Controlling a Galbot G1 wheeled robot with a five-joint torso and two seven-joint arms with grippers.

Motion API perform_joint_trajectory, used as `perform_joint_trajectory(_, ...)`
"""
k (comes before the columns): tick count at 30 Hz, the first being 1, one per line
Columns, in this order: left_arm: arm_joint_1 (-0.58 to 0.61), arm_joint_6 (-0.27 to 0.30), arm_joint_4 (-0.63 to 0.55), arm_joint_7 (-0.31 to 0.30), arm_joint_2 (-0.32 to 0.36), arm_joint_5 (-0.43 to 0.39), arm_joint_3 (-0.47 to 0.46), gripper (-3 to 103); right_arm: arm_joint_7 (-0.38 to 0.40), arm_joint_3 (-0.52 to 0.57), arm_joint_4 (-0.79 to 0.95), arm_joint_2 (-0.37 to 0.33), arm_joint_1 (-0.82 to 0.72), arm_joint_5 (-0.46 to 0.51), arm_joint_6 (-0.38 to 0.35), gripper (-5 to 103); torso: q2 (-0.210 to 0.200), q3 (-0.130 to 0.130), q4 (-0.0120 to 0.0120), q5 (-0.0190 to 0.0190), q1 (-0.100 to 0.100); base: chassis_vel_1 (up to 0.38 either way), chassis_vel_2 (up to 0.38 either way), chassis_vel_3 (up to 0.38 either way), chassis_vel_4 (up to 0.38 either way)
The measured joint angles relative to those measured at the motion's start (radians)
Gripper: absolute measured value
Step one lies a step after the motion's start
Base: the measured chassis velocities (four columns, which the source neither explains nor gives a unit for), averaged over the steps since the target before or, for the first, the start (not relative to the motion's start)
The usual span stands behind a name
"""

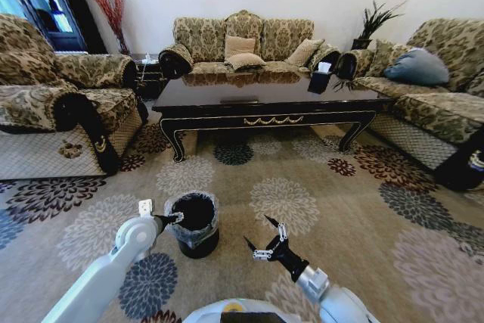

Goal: Move to the front of the table and pick up the trash from the floor, then place it into the trash bin.

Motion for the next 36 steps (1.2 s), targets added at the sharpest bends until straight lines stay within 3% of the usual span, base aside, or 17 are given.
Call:
perform_joint_trajectory(3, 0.079, -0.002, -0.044, 0.100, -0.021, 0.105, -0.085, 100, 0.041, 0.035, 0.002, 0.019, -0.003, 0.035, -0.003, 100, 0.000, 0.000, -0.0001, 0.0000, 0.000, 0.000, 0.000, 0.000, 0.000)
perform_joint_trajectory(4, 0.079, -0.002, -0.044, 0.100, -0.021, 0.105, -0.085, 100, 0.041, 0.035, 0.002, 0.019, -0.003, 0.035, -0.003, 100, 0.000, 0.000, -0.0001, 0.0000, 0.000, 0.000, 0.000, 0.000, 0.000)
perform_joint_trajectory(6, 0.139, -0.037, -0.060, 0.227, -0.036, 0.243, -0.147, 100, 0.068, 0.065, 0.009, 0.037, -0.006, 0.070, -0.011, 100, 0.000, 0.000, 0.0001, -0.0001, 0.000, 0.000, 0.000, 0.000, 0.000)
perform_joint_trajectory(7, 0.139, -0.037, -0.060, 0.227, -0.036, 0.243, -0.147, 100, 0.068, 0.065, 0.009, 0.037, -0.006, 0.070, -0.011, 100, 0.000, 0.000, 0.0001, -0.0001, 0.000, 0.000, 0.000, 0.000, 0.000)
perform_joint_trajectory(10, 0.214, -0.144, -0.091, 0.360, -0.069, 0.422, -0.225, 100, 0.103, 0.103, 0.009, 0.076, -0.006, 0.113, -0.020, 100, 0.000, 0.000, 0.0000, 0.0000, 0.000, 0.000, 0.000, 0.000, 0.000)
perform_joint_trajectory(12, 0.252, -0.270, -0.104, 0.401, -0.095, 0.530, -0.247, 100, 0.116, 0.121, 0.003, 0.107, -0.006, 0.123, -0.019, 100, 0.000, 0.000, 0.0000, -0.0002, 0.000, 0.000, 0.000, 0.000, 0.000)
perform_joint_trajectory(13, 0.252, -0.270, -0.104, 0.401, -0.095, 0.530, -0.247, 100, 0.116, 0.121, 0.003, 0.107, -0.006, 0.123, -0.019, 100, 0.000, 0.000, 0.0000, -0.0002, 0.000, 0.000, 0.000, 0.000, 0.000)
perform_joint_trajectory(16, 0.319, -0.429, -0.119, 0.464, -0.132, 0.723, -0.277, 100, 0.134, 0.142, -0.012, 0.170, -0.015, 0.134, -0.010, 100, 0.000, 0.000, -0.0001, 0.0000, 0.000, 0.000, 0.000, 0.000, 0.000)
perform_joint_trajectory(17, 0.319, -0.429, -0.119, 0.464, -0.132, 0.723, -0.277, 100, 0.134, 0.142, -0.012, 0.170, -0.015, 0.134, -0.010, 100, 0.000, 0.000, -0.0001, 0.0000, 0.000, 0.000, 0.000, 0.000, 0.000)
perform_joint_trajectory(20, 0.399, -0.527, -0.138, 0.513, -0.190, 0.826, -0.314, 100, 0.156, 0.170, -0.020, 0.232, -0.017, 0.135, -0.009, 100, 0.000, 0.000, -0.0002, 0.0000, 0.000, 0.000, 0.000, 0.000, 0.000)
perform_joint_trajectory(23, 0.475, -0.577, -0.155, 0.551, -0.240, 0.849, -0.333, 100, 0.162, 0.190, -0.030, 0.255, -0.015, 0.136, -0.009, 100, 0.000, 0.000, -0.0001, 0.0000, 0.000, 0.000, 0.000, 0.000, 0.000)
perform_joint_trajectory(25, 0.551, -0.643, -0.161, 0.600, -0.283, 0.909, -0.337, 100, 0.163, 0.208, -0.044, 0.271, -0.014, 0.135, -0.009, 100, 0.000, 0.000, 0.0001, 0.0001, 0.000, 0.000, 0.000, 0.000, 0.000)
perform_joint_trajectory(26, 0.594, -0.710, -0.156, 0.633, -0.309, 0.969, -0.337, 100, 0.163, 0.216, -0.053, 0.278, -0.013, 0.136, -0.008, 100, 0.000, 0.000, 0.0003, 0.0001, 0.000, 0.000, 0.000, 0.000, 0.000)
perform_joint_trajectory(27, 0.594, -0.710, -0.156, 0.633, -0.309, 0.969, -0.337, 100, 0.163, 0.216, -0.053, 0.278, -0.013, 0.136, -0.008, 100, 0.000, 0.000, 0.0003, 0.0001, 0.000, 0.000, 0.000, 0.000, 0.000)
perform_joint_trajectory(29, 0.650, -0.820, -0.134, 0.677, -0.344, 1.051, -0.330, 100, 0.163, 0.230, -0.069, 0.291, -0.011, 0.137, -0.005, 100, 0.000, 0.000, 0.0002, 0.0002, 0.000, 0.000, 0.000, 0.000, 0.000)
perform_joint_trajectory(31, 0.681, -0.879, -0.110, 0.694, -0.368, 1.065, -0.326, 100, 0.160, 0.237, -0.072, 0.303, -0.013, 0.137, -0.003, 100, 0.000, 0.000, 0.0001, 0.0001, 0.000, 0.000, 0.000, 0.000, 0.000)
perform_joint_trajectory(36, 0.710, -0.954, -0.065, 0.707, -0.398, 1.066, -0.335, 100, 0.141, 0.243, -0.063, 0.320, -0.032, 0.120, 0.008, 100, 0.000, 0.000, -0.0002, -0.0001, 0.000, 0.000, 0.000, 0.000, 0.000)
